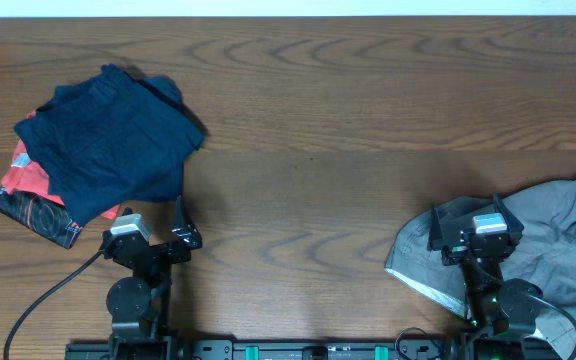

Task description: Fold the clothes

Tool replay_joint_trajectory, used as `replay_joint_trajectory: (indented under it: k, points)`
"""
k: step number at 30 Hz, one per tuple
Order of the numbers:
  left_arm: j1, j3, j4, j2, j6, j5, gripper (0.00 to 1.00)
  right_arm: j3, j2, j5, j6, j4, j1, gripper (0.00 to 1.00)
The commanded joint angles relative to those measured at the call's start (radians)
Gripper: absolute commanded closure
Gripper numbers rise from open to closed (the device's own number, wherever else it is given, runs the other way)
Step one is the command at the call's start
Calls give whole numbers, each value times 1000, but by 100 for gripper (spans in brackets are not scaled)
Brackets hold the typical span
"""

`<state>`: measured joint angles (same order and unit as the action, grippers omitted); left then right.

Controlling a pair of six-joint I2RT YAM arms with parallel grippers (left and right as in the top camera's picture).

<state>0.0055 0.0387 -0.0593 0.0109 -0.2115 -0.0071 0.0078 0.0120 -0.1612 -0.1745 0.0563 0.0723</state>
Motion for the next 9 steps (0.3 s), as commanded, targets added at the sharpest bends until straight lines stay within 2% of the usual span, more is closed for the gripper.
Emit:
replay_joint_trajectory:
  k: [1,9]
  points:
    - [-2,-35,-11,-7,8,-5,2,-2,-5,-4,-14,3,-7,1]
    - [-2,-35,-11,-7,8,-5,2,-2,-5,-4,-14,3,-7,1]
